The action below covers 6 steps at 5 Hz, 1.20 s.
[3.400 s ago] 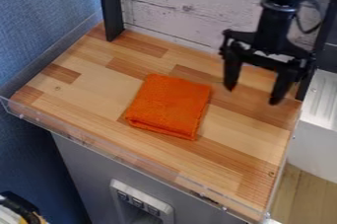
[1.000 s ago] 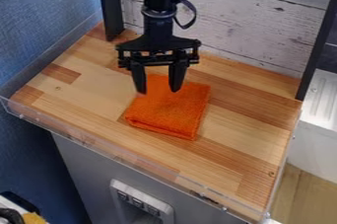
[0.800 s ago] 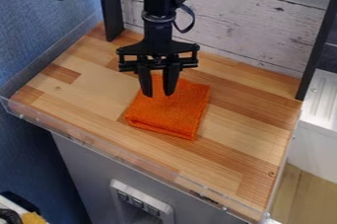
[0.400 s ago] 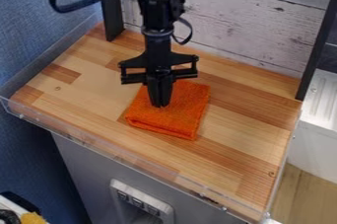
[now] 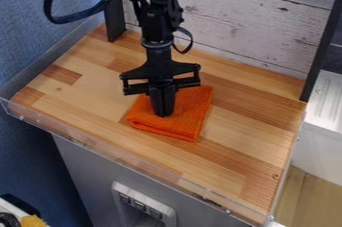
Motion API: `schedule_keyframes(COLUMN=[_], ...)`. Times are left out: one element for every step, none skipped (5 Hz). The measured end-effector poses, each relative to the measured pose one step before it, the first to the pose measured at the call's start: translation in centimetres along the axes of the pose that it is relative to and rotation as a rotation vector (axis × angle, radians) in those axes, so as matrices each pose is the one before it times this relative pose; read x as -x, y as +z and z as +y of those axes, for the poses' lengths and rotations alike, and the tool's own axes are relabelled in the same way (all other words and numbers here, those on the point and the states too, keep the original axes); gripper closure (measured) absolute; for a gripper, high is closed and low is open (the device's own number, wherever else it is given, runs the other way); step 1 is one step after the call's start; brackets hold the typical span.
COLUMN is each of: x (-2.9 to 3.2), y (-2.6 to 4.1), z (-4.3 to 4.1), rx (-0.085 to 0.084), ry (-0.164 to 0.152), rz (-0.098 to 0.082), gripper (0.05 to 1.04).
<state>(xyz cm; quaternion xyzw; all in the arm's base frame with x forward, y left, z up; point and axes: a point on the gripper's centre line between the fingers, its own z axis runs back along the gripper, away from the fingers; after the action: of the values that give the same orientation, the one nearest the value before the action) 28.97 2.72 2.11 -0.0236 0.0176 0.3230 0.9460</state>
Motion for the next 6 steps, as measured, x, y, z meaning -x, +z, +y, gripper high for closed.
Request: schedule_keyframes(x=[0.051, -0.103, 0.158, 0.864, 1.104, 0.787], y=[-0.379, -0.085, 0.004, 0.169, -0.078, 0.119], z=[-0.041, -0.059, 0.042, -1.289, -1.026, -0.870], rx=[0.0140, 0.0064, -0.0033, 0.0005, -0.0150, -0.0150], ry=[-0.0052, -0.0048, -0.0408, -0.0960, -0.1152, -0.1002], rz=[-0.0135, -0.0105, -0.0115, -0.0187, -0.0126, -0.0035], gripper=[1.025, 1.025, 1.025, 1.025, 1.025, 1.025])
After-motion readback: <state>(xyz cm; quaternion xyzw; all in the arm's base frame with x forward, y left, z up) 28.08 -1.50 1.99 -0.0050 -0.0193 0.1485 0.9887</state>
